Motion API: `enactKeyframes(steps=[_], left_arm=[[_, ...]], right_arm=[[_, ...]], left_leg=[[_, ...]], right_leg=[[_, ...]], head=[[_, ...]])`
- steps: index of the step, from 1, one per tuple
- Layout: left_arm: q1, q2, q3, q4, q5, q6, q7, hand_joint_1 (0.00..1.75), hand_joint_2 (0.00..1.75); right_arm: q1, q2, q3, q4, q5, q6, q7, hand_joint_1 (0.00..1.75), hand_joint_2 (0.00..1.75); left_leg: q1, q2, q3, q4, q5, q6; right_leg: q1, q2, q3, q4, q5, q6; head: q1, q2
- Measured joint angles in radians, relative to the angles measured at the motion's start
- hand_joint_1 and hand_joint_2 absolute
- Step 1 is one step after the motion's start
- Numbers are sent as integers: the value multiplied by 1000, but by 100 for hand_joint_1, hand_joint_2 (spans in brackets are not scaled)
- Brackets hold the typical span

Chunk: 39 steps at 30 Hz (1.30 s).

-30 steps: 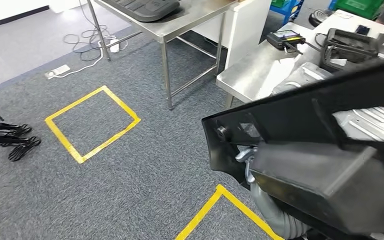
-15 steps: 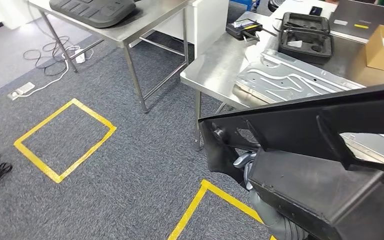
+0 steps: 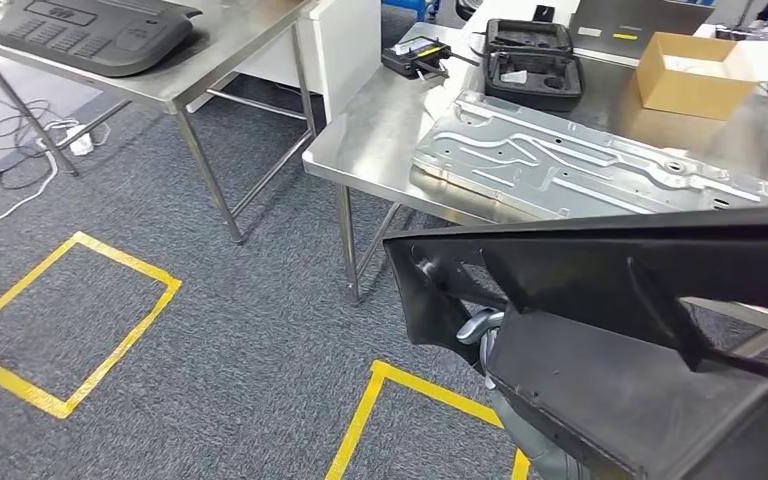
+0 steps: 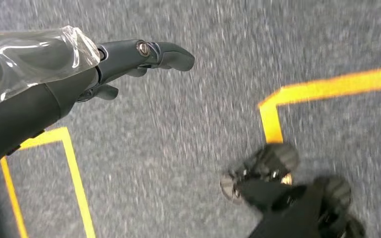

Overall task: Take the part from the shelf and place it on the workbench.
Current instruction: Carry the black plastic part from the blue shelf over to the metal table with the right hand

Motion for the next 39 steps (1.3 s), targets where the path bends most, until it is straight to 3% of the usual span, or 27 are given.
enactKeyframes(steps=[2,3,4,5,6,8,10,11,13,15,16,18,19,20,21,22,24,25,26,28,30,33,34,38,39], left_arm=[[-1,2,-1,0,4,2,-6,0,175],[-2,2,-1,0,4,3,-8,0,175],[-2,3,-2,0,4,3,-9,0,175],[-4,3,-3,0,4,3,-9,0,175],[-7,3,-5,0,4,3,-9,0,175],[-14,4,-6,0,2,4,-9,0,175],[-19,9,-7,0,0,7,-9,0,175],[-20,11,-7,0,0,9,-8,0,175],[-21,13,-8,0,-1,10,-6,0,175],[-22,15,-8,0,-5,9,-5,0,175],[-21,15,-9,0,-7,8,-3,0,175],[-17,16,-11,0,-10,6,6,0,175],[-14,16,-12,0,-10,4,11,0,175],[-11,16,-14,0,-10,3,15,0,175],[-9,17,-15,0,-10,1,17,0,175],[-8,17,-15,0,-10,1,18,0,175],[-8,19,-15,0,-9,1,19,0,175],[-8,20,-16,0,-9,1,19,0,175],[-9,21,-16,0,-8,1,18,0,175],[-12,21,-16,0,-8,1,18,0,175],[-16,21,-16,0,-8,1,17,0,175],[-17,22,-16,0,-8,1,16,0,175],[-16,22,-16,0,-8,1,16,0,175],[-14,22,-16,0,-8,0,16,0,175],[-14,22,-16,0,-8,0,16,0,175]], right_arm=[[-10,1,0,-1,3,5,7,175,175],[-13,2,0,-1,4,9,10,175,175],[-16,3,0,-1,5,12,14,175,175],[-19,3,0,-1,6,14,17,175,175],[-22,3,0,-1,8,17,19,175,175],[-31,4,0,-1,11,21,22,175,175],[-39,4,0,-1,13,26,26,175,175],[-42,4,0,-1,13,27,29,175,175],[-43,4,0,-2,14,28,33,175,175],[-46,4,0,-4,14,28,35,175,175],[-49,5,0,-5,14,28,36,175,175],[-53,6,0,-5,15,27,37,175,175],[-53,6,0,-5,16,27,38,175,175],[-53,7,0,-5,17,27,39,175,175],[-53,7,0,-5,18,27,40,175,175],[-53,7,0,-5,20,27,41,175,175],[-54,8,0,-5,23,27,43,175,175],[-54,9,0,-5,24,27,44,175,175],[-54,9,0,-5,24,27,45,175,175],[-54,10,0,-5,25,27,46,175,175],[-54,10,0,-6,25,27,46,175,175],[-58,11,0,-6,25,26,45,175,175],[-58,11,0,-6,25,26,45,175,175],[-57,11,0,-6,25,26,46,175,175],[-57,12,0,-6,25,26,46,175,175]], left_leg=[[0,24,1,-3,2,6],[0,37,0,-2,2,7],[0,49,0,-2,1,7],[1,61,0,-2,0,6],[3,72,1,-2,-2,4],[4,91,8,-1,-8,-5],[-1,107,16,0,-16,-17],[-5,115,20,0,-19,-23],[-4,130,26,-3,-24,-34],[4,107,16,27,-47,-45],[6,82,-5,75,-75,-49],[7,44,-77,223,-142,-51],[7,36,-112,289,-162,-51],[6,33,-132,320,-162,-49],[6,31,-133,309,-143,-46],[4,24,-115,256,-106,-40],[1,-13,-54,106,-30,-24],[-1,-28,-31,50,-6,-20],[-3,-37,-20,22,3,-18],[-4,-20,-17,12,6,-18],[0,2,-15,6,11,-9],[4,30,-14,1,15,3],[4,34,-14,1,15,3],[4,47,-15,1,15,3],[7,61,-14,1,13,0]], right_leg=[[0,-56,-55,120,-66,9],[-2,-70,-89,191,-96,14],[-5,-76,-114,244,-112,18],[-8,-80,-122,261,-109,22],[-12,-85,-108,236,-88,26],[-17,-121,-32,93,-25,31],[-15,-158,27,-16,9,24],[-14,-165,35,-33,10,16],[-11,-140,31,-32,11,-2],[-12,-119,29,-34,14,-15],[-13,-109,29,-35,16,-20],[-12,-86,27,-35,17,-27],[-10,-72,26,-35,17,-29],[-8,-58,26,-35,17,-29],[-7,-44,27,-35,18,-30],[-6,-30,29,-35,18,-30],[-3,-4,31,-34,18,-28],[-2,8,30,-33,19,-26],[-1,19,27,-32,20,-24],[-2,41,21,-33,24,-15],[-3,18,9,-12,10,-6],[-3,-61,-51,120,-72,5],[-4,-69,-66,154,-90,7],[-7,-75,-99,226,-116,12],[-12,-81,-93,219,-103,18]], head=[[3,0],[3,0],[3,0],[3,0],[3,0],[3,0],[2,0],[1,0],[0,0],[0,0],[-1,0],[-2,0],[-2,0],[-2,0],[-2,0],[-2,0],[-2,0],[-2,0],[-1,0],[-1,0],[1,0],[5,0],[5,0],[5,0],[5,0]])
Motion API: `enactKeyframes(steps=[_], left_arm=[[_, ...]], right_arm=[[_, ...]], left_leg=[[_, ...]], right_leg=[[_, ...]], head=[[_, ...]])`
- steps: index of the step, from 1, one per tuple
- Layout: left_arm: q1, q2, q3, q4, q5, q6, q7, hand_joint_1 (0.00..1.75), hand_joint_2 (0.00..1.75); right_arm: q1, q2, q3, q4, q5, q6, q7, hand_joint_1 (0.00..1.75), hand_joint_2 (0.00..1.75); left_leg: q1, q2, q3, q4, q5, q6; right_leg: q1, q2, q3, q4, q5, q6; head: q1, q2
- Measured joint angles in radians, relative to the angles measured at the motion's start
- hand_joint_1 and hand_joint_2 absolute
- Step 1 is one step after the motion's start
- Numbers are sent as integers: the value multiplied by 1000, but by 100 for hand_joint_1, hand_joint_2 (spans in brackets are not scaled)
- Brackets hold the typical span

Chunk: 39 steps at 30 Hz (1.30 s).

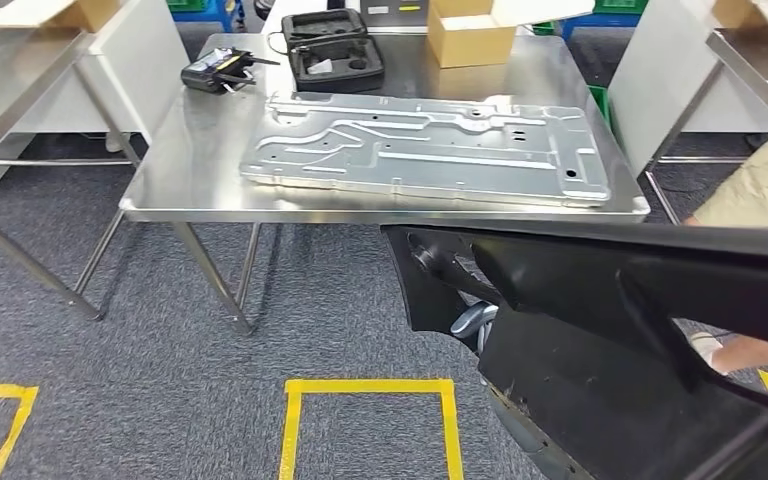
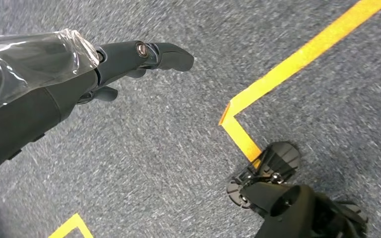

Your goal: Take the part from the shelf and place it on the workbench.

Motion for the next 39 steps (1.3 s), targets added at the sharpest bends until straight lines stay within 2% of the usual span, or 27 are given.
enactKeyframes(steps=[1,2,3,4,6,8,10,11,12,13,14,16,17,18,19,21,23,24,26,27,28,29,31,33,34,37,39], left_arm=[[0,2,0,0,1,1,0,0,175],[0,3,0,0,2,2,0,0,175],[0,5,0,0,4,4,-1,0,175],[0,6,0,0,5,7,-2,0,175],[-1,5,0,0,7,10,-2,0,175],[-1,5,0,0,9,13,-3,0,175],[2,5,0,0,11,15,-3,0,175],[3,5,0,0,12,16,-3,0,175],[5,5,0,0,13,16,-3,0,175],[7,5,0,0,13,17,-3,0,175],[8,5,0,0,14,17,-3,0,175],[7,7,0,0,15,18,-2,0,175],[6,8,0,0,16,19,-2,0,175],[4,10,0,0,17,20,-1,0,175],[3,11,0,1,18,23,0,0,175],[0,11,0,1,20,29,0,0,175],[0,11,0,0,22,36,0,0,175],[0,11,0,0,23,37,0,0,175],[0,11,0,0,24,38,0,0,175],[1,11,0,0,25,38,0,0,175],[1,11,0,0,26,38,0,0,175],[2,11,0,0,27,38,1,0,175],[1,10,0,0,29,38,1,0,175],[1,11,0,0,29,38,1,0,175],[0,11,0,0,29,38,1,0,175],[0,11,0,0,30,41,1,0,175],[0,10,0,0,32,44,0,0,175]], right_arm=[[-1,0,0,0,3,-1,1,175,175],[-2,0,0,0,7,-2,3,175,175],[-3,0,0,0,14,-4,7,175,175],[-4,0,-1,0,24,-6,12,175,175],[-4,-1,-1,0,41,-9,26,175,175],[-9,-2,-2,0,56,-10,37,175,175],[-15,-2,-2,0,66,-10,44,175,175],[-17,-2,-2,0,69,-10,46,175,175],[-17,-2,-1,0,73,-11,46,175,175],[-17,-2,-1,0,76,-11,47,175,175],[-17,-2,-1,0,78,-11,48,175,175],[-19,-2,-1,0,81,-11,48,175,175],[-20,-2,-1,1,82,-11,48,175,175],[-21,-2,-1,1,83,-11,48,175,175],[-22,-2,-1,1,86,-11,49,175,175],[-24,-2,-1,2,93,-12,51,175,175],[-28,-2,-1,2,102,-14,55,175,175],[-29,-2,-1,2,105,-14,57,175,175],[-31,-2,-1,2,110,-14,59,175,175],[-31,-2,0,2,112,-14,60,175,175],[-31,-2,0,2,113,-14,60,175,175],[-31,-2,0,2,114,-14,61,175,175],[-33,-2,0,2,114,-14,61,175,175],[-35,-2,0,2,114,-14,61,175,175],[-36,-2,0,2,114,-14,61,175,175],[-38,-2,0,2,114,-14,62,175,175],[-40,-2,0,2,114,-14,62,175,175]], left_leg=[[0,18,2,4,-6,-9],[0,34,4,8,-12,-20],[-1,50,7,11,-18,-31],[-3,59,10,12,-21,-39],[1,63,15,11,-24,-47],[8,27,-2,57,-58,-54],[8,-15,-64,187,-127,-56],[7,-23,-101,261,-155,-55],[4,-26,-129,313,-168,-53],[1,-27,-140,327,-161,-47],[-3,-28,-130,296,-134,-39],[-15,-35,-73,155,-59,-13],[-21,-39,-47,90,-30,-2],[-27,-42,-32,49,-15,6],[-31,-43,-26,31,-10,10],[-29,-40,-25,23,-2,9],[-22,-38,-20,12,8,11],[-19,-36,-18,8,12,13],[-18,-34,-20,7,13,15],[-18,-33,-20,8,13,15],[-17,-32,-21,8,13,15],[-16,-31,-20,8,12,15],[-14,-31,-17,10,10,10],[-17,-31,-17,14,7,1],[-20,-31,-18,15,7,-4],[-19,-31,-23,20,3,-17],[-15,-32,-51,83,-37,-29]], right_leg=[[-4,-28,30,-50,23,8],[-10,-49,66,-115,53,10],[-14,-69,107,-191,85,9],[-13,-82,128,-231,94,2],[-12,-64,125,-231,95,-17],[-11,-51,122,-232,99,-30],[-7,-39,120,-233,100,-39],[-4,-31,119,-233,101,-41],[-1,-24,118,-232,101,-43],[3,-17,119,-232,101,-44],[6,-10,120,-232,101,-45],[10,1,123,-233,101,-45],[12,4,124,-233,101,-45],[13,6,123,-232,101,-43],[12,8,122,-233,101,-40],[12,9,120,-234,102,-33],[14,6,109,-206,79,-24],[14,5,90,-162,50,-20],[12,4,32,-28,-19,-12],[10,3,8,27,-38,-9],[9,3,-1,49,-39,-7],[8,1,11,28,-20,-5],[5,-6,83,-108,44,-3],[4,-10,141,-222,82,-9],[5,-11,149,-244,85,-15],[6,-7,147,-247,90,-36],[3,-7,146,-249,92,-47]], head=[[1,0],[1,0],[0,0],[0,0],[-2,0],[-2,0],[-4,0],[-4,0],[-4,0],[-4,0],[-4,0],[-4,0],[-4,0],[-4,0],[-4,0],[-4,0],[-2,0],[-1,0],[0,0],[1,0],[1,0],[1,0],[1,0],[1,0],[1,0],[0,0],[0,0]])
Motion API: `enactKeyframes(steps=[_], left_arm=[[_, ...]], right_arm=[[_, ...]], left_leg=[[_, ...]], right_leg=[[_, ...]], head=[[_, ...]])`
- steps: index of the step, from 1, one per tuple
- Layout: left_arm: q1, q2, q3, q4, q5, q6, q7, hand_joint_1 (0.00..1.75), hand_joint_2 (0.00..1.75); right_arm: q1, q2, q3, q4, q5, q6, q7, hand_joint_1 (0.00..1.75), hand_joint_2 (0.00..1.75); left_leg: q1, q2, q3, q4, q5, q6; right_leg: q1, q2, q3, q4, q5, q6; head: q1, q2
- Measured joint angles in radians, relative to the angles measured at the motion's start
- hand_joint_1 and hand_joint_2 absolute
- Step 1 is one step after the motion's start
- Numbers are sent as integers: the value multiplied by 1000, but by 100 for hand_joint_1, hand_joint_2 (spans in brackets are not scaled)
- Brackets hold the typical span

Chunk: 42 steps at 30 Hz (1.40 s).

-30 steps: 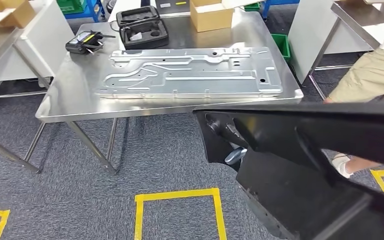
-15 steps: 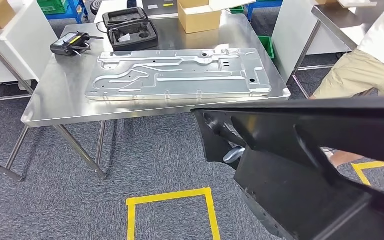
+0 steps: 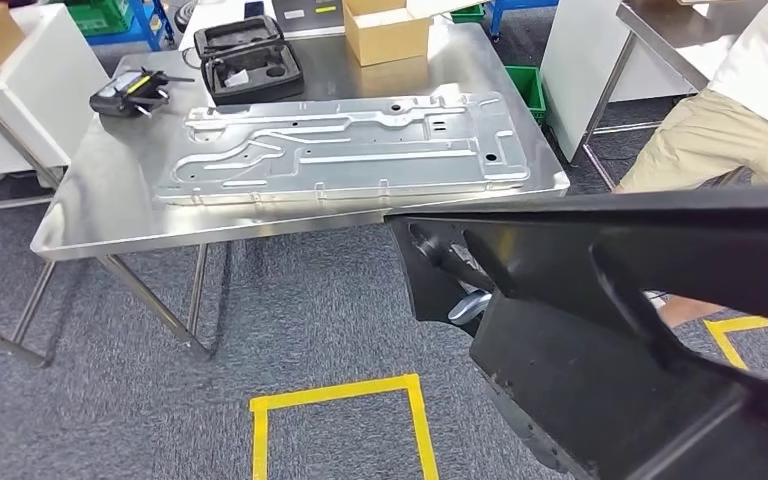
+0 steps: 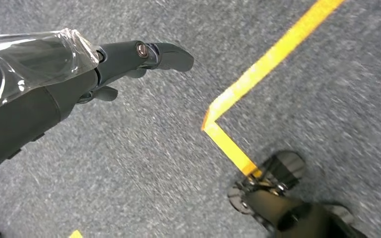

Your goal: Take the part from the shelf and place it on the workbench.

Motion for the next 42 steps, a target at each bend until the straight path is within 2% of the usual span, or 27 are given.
enactKeyframes(steps=[2,3,4,5,6,8,10,12,14,16,18,19,20,21,22,24,25,29,31,33,34,35,36,38,39,40,42], left_arm=[[1,-1,0,0,1,3,-1,0,175],[2,-1,0,0,1,4,-1,0,175],[3,-1,0,0,2,5,-1,0,175],[4,-1,0,0,2,5,-1,0,175],[4,-1,0,0,2,6,-1,0,175],[3,0,0,0,2,6,-1,0,175],[2,1,0,0,3,6,-1,0,175],[2,1,0,0,4,6,-1,0,175],[3,1,0,0,4,6,-1,0,175],[2,1,0,0,4,6,-1,0,175],[3,1,0,0,4,6,-2,0,175],[3,1,0,0,5,6,-2,0,175],[4,0,0,0,5,6,-2,0,175],[4,0,0,0,6,6,-2,0,175],[4,0,0,0,6,6,-2,0,175],[4,1,0,0,7,7,-2,0,175],[3,1,0,0,7,7,-2,0,175],[2,1,0,0,7,7,-2,0,175],[1,0,0,0,7,7,-2,0,175],[3,0,0,0,8,7,-2,0,175],[6,0,0,0,8,7,-2,0,175],[8,0,0,0,8,7,-2,0,175],[10,1,0,0,8,7,-2,0,175],[12,1,0,0,8,7,-2,0,175],[12,2,0,0,8,7,-2,0,175],[11,2,0,0,8,8,-2,0,175],[11,4,0,0,8,8,-2,0,175]], right_arm=[[-1,0,0,0,1,0,0,175,175],[-1,0,0,0,1,0,1,175,175],[0,0,0,0,1,0,1,175,175],[0,0,1,0,1,0,2,175,175],[-1,0,1,0,1,0,2,175,175],[-2,0,1,0,2,0,2,175,175],[-3,0,1,0,2,0,2,175,175],[-4,0,1,0,2,0,3,175,175],[-6,0,1,0,2,0,4,175,175],[-7,0,1,0,3,0,4,175,175],[-7,0,2,1,3,1,5,175,175],[-7,0,3,1,3,1,5,175,175],[-7,0,4,1,3,1,5,175,175],[-7,0,4,1,4,1,5,175,175],[-8,0,5,1,5,1,6,175,175],[-9,0,5,2,7,1,7,175,175],[-9,0,6,2,9,0,7,175,175],[-10,1,7,3,11,0,8,175,175],[-11,1,7,3,12,0,8,175,175],[-12,1,7,3,14,0,8,175,175],[-12,1,7,3,16,0,8,175,175],[-12,1,8,3,17,0,8,175,175],[-12,1,8,3,18,0,8,175,175],[-12,1,8,3,18,0,8,175,175],[-13,1,8,4,18,-1,8,175,175],[-13,1,8,4,19,-2,8,175,175],[-13,2,8,4,19,-3,9,175,175]], left_leg=[[3,-1,-63,137,-65,-10],[4,-1,-94,202,-86,-13],[5,-1,-111,236,-91,-13],[5,-1,-111,233,-78,-12],[4,-1,-88,183,-48,-8],[0,-3,-15,28,17,6],[-6,-5,26,-63,43,15],[-10,-5,27,-73,42,19],[-4,-4,36,-84,47,28],[2,-2,46,-94,53,36],[2,-2,48,-94,51,40],[3,-2,49,-94,50,40],[3,-2,50,-94,48,39],[5,-2,54,-93,44,36],[7,-3,58,-91,40,32],[6,-4,65,-85,28,20],[5,-4,65,-83,24,15],[7,-3,62,-72,7,-3],[11,-3,21,16,-34,-13],[11,-4,-63,167,-87,-19],[11,-4,-101,225,-99,-19],[10,-4,-120,244,-90,-17],[9,-4,-119,219,-61,-13],[4,-5,-67,75,27,3],[0,-5,-39,6,57,13],[-5,-5,-20,-40,72,21],[-10,-3,-8,-68,68,31]], right_leg=[[0,0,-2,0,0,-6],[1,1,-2,0,0,-6],[1,2,-2,0,0,-6],[1,3,-1,0,0,-6],[2,4,0,0,0,-6],[4,6,2,0,-1,-4],[6,7,1,0,-3,1],[5,8,1,-2,-3,11],[4,7,-1,11,-15,21],[4,5,-39,95,-62,29],[3,5,-110,231,-118,34],[2,5,-136,275,-126,37],[1,4,-144,281,-114,39],[-1,3,-129,244,-83,41],[-4,1,-97,173,-42,43],[-7,-2,-34,42,10,43],[-6,-1,-19,10,16,38],[-2,4,-12,0,6,9],[-4,3,-5,-1,2,-2],[-1,4,0,-1,-4,-7],[1,5,3,-1,-8,-9],[2,7,8,-1,-12,-9],[2,9,15,-1,-17,-9],[4,12,33,-2,-29,-7],[6,14,40,-2,-36,-4],[6,14,46,-4,-41,1],[6,15,52,-1,-41,13]], head=[[-1,0],[-1,0],[-1,0],[-1,0],[-1,0],[-1,0],[0,0],[0,0],[1,0],[5,0],[8,0],[8,0],[8,0],[8,0],[8,0],[9,0],[9,0],[8,0],[7,0],[6,0],[6,0],[6,0],[6,0],[6,0],[7,0],[7,0],[7,0]])
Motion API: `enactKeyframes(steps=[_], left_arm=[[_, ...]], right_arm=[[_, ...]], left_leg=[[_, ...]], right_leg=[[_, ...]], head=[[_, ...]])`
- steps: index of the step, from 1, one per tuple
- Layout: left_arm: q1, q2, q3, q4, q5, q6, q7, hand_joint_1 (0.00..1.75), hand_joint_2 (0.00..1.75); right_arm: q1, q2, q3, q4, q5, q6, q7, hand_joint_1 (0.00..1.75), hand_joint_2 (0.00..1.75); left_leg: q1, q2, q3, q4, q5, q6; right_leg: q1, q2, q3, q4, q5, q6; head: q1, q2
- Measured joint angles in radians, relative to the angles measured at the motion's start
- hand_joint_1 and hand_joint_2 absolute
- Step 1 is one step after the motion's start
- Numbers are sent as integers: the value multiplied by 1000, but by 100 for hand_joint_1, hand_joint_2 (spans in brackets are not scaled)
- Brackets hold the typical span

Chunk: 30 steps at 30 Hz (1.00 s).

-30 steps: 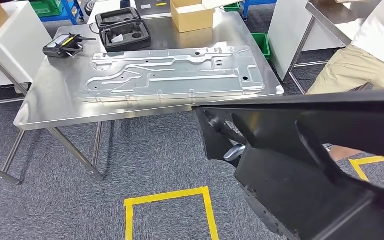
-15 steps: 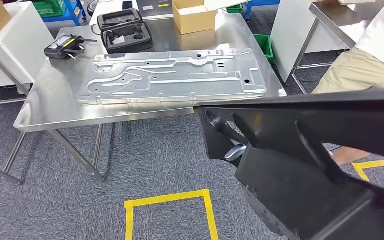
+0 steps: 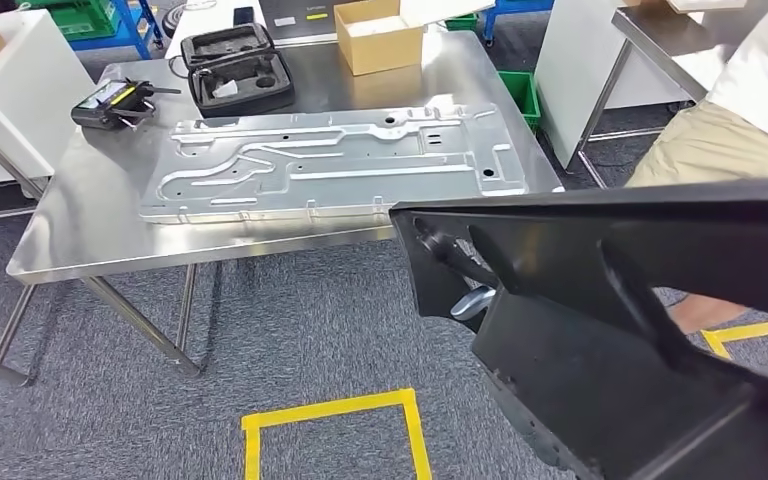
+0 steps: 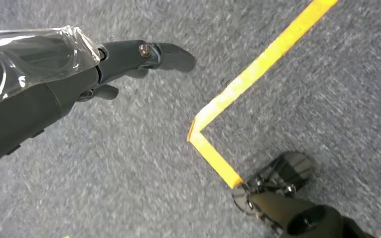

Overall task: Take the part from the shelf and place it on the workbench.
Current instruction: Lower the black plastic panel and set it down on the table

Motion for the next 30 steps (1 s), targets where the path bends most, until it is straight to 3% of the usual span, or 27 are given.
enactKeyframes(steps=[2,4,6,7,8,9,10,11,13,17,19,22,23,24,25,27,28,30], left_arm=[[1,0,0,0,0,0,0,0,175],[1,0,0,0,0,0,0,0,175],[1,0,0,0,0,1,0,0,175],[2,0,0,0,0,1,0,0,175],[3,-1,0,0,0,1,0,0,175],[3,-1,0,0,0,1,0,0,175],[4,-1,0,0,0,1,0,0,175],[4,-2,0,0,0,1,0,0,175],[4,-2,0,0,0,1,0,0,175],[2,-2,0,0,0,1,0,0,175],[0,-3,0,0,0,1,0,0,175],[2,-3,0,0,1,1,0,0,175],[5,-3,0,0,1,1,0,0,175],[6,-3,0,0,2,1,0,0,175],[7,-3,0,0,2,1,0,0,175],[7,-3,0,0,2,1,0,0,175],[6,-2,0,0,2,1,1,0,175],[6,0,0,0,3,1,1,0,175]], right_arm=[[0,0,0,0,0,0,1,175,175],[-2,0,0,0,1,0,1,175,175],[-3,0,0,1,1,-1,1,175,175],[-3,0,0,1,1,-1,1,175,175],[-2,0,1,1,1,-1,2,175,175],[-2,0,1,1,1,-1,2,175,175],[-2,0,1,1,1,-2,2,175,175],[-2,0,1,1,1,-2,2,175,175],[-2,1,1,2,1,-3,2,175,175],[-1,1,2,3,1,-3,2,175,175],[-2,1,3,3,2,-3,1,175,175],[-2,1,3,4,2,-3,0,175,175],[-2,1,4,4,2,-3,0,175,175],[-2,1,4,4,2,-3,0,175,175],[-2,1,4,4,2,-3,0,175,175],[-3,1,5,4,2,-3,0,175,175],[-3,1,5,4,2,-3,0,175,175],[-4,1,7,5,2,-3,-1,175,175]], left_leg=[[3,-1,16,-11,-2,8],[9,-2,37,-19,-4,14],[10,-3,46,-20,-11,19],[10,-3,50,-20,-16,20],[11,-3,56,-19,-22,19],[13,-3,64,-19,-29,16],[15,-3,75,-19,-37,13],[17,-4,85,-19,-46,8],[16,-4,101,-16,-63,-5],[14,-1,109,-3,-80,-29],[18,-2,75,64,-97,-38],[21,-2,-53,264,-165,-49],[21,-2,-85,300,-176,-50],[20,-2,-100,296,-167,-47],[20,-2,-95,255,-136,-44],[15,-3,-54,115,-44,-31],[11,-4,-36,58,-14,-24],[4,-6,-22,11,6,-13]], right_leg=[[-1,-3,2,14,-3,10],[-2,-6,-24,76,-37,19],[-4,-7,-98,203,-92,27],[-5,-7,-139,258,-110,31],[-6,-8,-166,283,-109,34],[-8,-8,-174,270,-87,37],[-11,-10,-162,218,-43,39],[-14,-12,-140,144,11,40],[-15,-19,-102,30,63,36],[-13,-19,-89,8,66,2],[-15,-18,-78,7,60,-9],[-12,-15,-64,6,45,-17],[-11,-13,-57,6,38,-18],[-11,-10,-48,6,32,-17],[-11,-9,-38,6,24,-17],[-10,-7,-15,5,9,-12],[-9,-6,-8,4,2,-8],[-10,-3,0,4,-3,4]], head=[[1,0],[3,0],[5,0],[6,0],[7,0],[7,0],[7,0],[7,0],[8,0],[8,0],[6,0],[4,0],[4,0],[4,0],[4,0],[4,0],[4,0],[4,0]])
